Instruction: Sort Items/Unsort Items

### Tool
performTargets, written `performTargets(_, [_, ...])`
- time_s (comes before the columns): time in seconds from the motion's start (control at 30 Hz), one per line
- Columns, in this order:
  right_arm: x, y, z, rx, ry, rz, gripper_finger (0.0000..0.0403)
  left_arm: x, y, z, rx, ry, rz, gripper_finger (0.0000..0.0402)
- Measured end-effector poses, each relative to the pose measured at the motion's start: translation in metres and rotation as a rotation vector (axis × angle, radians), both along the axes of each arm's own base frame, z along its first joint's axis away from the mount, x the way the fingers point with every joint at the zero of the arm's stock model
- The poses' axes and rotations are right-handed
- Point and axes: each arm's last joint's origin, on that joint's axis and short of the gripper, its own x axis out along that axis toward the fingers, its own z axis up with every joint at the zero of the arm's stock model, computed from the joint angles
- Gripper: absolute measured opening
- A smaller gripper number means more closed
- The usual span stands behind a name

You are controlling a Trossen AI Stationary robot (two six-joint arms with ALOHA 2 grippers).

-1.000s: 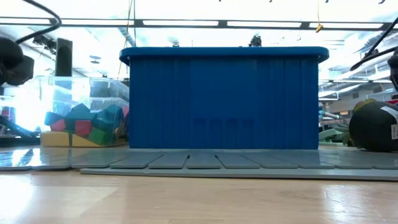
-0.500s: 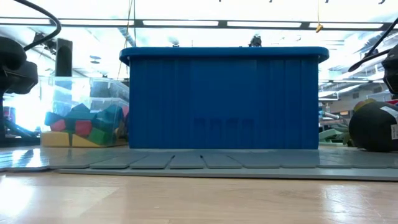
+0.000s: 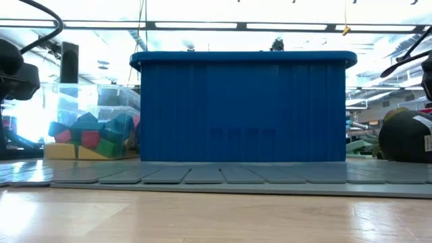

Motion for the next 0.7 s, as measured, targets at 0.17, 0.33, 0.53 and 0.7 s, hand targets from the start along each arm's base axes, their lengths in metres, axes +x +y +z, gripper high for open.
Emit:
performTargets(0.17, [-0.006,0.007,0.001,-0.015,-0.091,0.003,0.0226,0.001,-0.001,0.002,0.007,-0.011,0.002,0.0224])
performTargets(0.33, [-0.013,0.016,0.004,0.029,-0.165,-0.001,0.0219,0.004,-0.004,0.006,0.032,-0.012,-0.037,0.0223])
performTargets(0.53, [-0.013,0.028,0.016,0.046,-0.364,-0.024,0.0211,0.01,-0.008,0.009,0.027,-0.065,-0.052,0.0223])
performTargets(0.7, [-0.01,0.027,0.016,0.048,-0.342,-0.003,0.0196,0.011,-0.009,0.01,0.025,-0.086,-0.066,0.0223])
